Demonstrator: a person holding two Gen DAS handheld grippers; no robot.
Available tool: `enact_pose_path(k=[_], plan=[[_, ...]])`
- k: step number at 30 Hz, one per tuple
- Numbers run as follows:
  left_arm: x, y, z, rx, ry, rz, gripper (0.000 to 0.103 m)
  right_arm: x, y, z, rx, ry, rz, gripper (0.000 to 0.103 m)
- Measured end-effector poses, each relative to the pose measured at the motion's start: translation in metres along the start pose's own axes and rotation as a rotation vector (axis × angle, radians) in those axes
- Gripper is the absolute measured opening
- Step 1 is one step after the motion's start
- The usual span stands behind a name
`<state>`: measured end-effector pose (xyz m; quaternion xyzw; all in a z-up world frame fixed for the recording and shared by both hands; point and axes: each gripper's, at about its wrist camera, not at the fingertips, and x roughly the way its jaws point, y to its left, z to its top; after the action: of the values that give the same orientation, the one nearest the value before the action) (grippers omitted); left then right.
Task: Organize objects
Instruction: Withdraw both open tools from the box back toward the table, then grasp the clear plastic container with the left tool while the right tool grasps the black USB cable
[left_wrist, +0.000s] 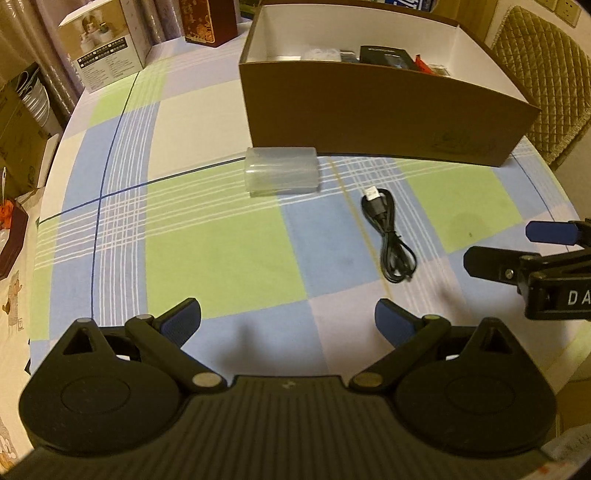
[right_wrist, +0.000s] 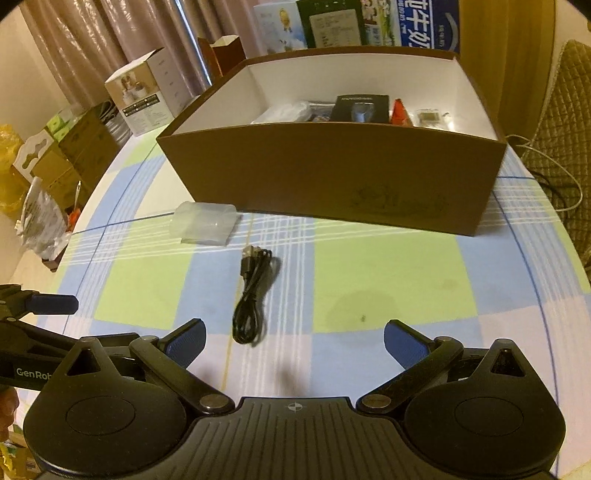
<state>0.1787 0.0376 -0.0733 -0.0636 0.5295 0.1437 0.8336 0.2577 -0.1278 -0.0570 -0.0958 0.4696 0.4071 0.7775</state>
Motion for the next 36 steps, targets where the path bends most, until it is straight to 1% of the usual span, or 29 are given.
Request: enact_pose_path(k=[1,2,3,4,6,7,9,10,12,15,21,24,31,33,36], plan=[[0.002,0.002,0.0,-0.001,0.0,0.001,0.099,0.002,0.002,0.001,-0.004,-0.004,-0.001,0.1],[0.003,0.003,0.001,-0.001,0.0,0.002,0.099,0.005,0.004,0.001,-0.009,-0.009,-0.004,0.098],[0.005,0.004,0.002,-0.002,-0.001,0.003,0.099,0.007,0.005,0.002,-0.012,-0.011,-0.002,0.092],[0.007,0.006,0.002,-0.002,-0.002,0.005,0.099,0.011,0.007,0.002,-0.013,-0.008,0.002,0.088],[0.01,0.01,0.004,-0.004,-0.006,0.009,0.099,0.019,0.009,0.004,-0.009,-0.004,0.011,0.077],[0.012,0.012,0.005,-0.006,-0.006,0.012,0.099,0.022,0.01,0.005,-0.008,-0.002,0.014,0.075],[0.016,0.018,0.008,-0.016,-0.007,0.015,0.099,0.029,0.012,0.006,-0.008,-0.005,0.02,0.066],[0.017,0.02,0.009,-0.02,-0.007,0.015,0.099,0.032,0.014,0.007,-0.01,-0.003,0.023,0.065],[0.021,0.025,0.01,-0.027,-0.006,0.019,0.099,0.039,0.017,0.009,-0.017,0.001,0.027,0.058],[0.026,0.032,0.011,-0.035,0.001,0.026,0.099,0.051,0.024,0.013,-0.036,0.006,0.031,0.052],[0.037,0.044,0.013,-0.045,0.013,0.039,0.099,0.076,0.032,0.016,-0.064,0.018,0.019,0.041],[0.042,0.049,0.015,-0.053,0.017,0.045,0.099,0.085,0.035,0.018,-0.079,0.011,0.016,0.038],[0.051,0.056,0.018,-0.068,0.019,0.05,0.099,0.102,0.044,0.018,-0.14,0.008,-0.028,0.028],[0.054,0.056,0.019,-0.066,0.018,0.047,0.099,0.104,0.045,0.018,-0.158,0.001,-0.043,0.023],[0.058,0.053,0.022,-0.051,0.005,0.039,0.099,0.105,0.044,0.019,-0.176,0.0,-0.057,0.023]])
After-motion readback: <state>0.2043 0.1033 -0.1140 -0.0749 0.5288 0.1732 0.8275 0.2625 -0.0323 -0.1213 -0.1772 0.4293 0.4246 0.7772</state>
